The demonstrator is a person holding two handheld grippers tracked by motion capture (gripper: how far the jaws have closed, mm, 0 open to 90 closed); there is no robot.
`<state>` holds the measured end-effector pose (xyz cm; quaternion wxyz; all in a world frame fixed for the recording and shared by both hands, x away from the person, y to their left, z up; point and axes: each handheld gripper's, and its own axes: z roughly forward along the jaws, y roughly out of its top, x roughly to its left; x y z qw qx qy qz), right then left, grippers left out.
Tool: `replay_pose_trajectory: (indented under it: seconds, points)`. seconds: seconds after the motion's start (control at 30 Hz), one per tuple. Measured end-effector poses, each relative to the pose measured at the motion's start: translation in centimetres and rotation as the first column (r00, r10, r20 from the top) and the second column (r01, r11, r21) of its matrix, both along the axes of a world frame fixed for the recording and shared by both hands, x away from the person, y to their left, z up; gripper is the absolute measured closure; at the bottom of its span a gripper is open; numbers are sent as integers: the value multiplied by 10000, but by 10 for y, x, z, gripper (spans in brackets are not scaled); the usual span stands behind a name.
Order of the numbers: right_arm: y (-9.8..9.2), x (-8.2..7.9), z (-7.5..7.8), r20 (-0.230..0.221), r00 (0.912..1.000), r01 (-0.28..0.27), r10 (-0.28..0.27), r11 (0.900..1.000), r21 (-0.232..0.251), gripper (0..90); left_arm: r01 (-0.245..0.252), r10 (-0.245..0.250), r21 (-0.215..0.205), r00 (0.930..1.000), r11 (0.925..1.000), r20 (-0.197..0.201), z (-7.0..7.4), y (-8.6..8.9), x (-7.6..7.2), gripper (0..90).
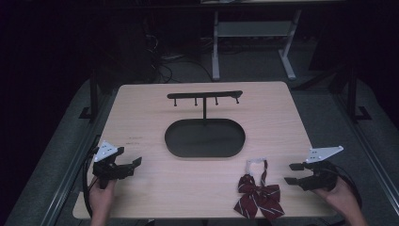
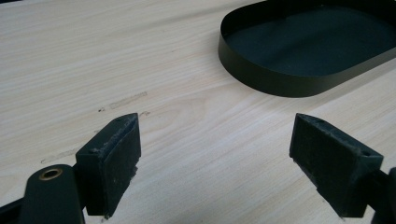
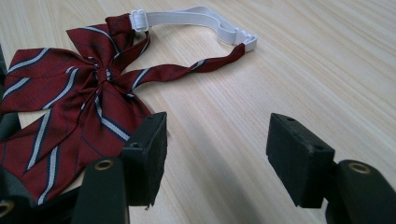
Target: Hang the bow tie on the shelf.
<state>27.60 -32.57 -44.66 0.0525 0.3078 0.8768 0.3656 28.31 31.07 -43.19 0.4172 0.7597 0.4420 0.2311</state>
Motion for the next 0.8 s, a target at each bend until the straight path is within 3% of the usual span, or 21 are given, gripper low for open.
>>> replay_pose_trajectory:
  seconds: [0.8]
  points:
    - [33,7,12,82,9973,-731,736,9962,-472,360,-33,33,17,10000,10000,35,0,3,-6,162]
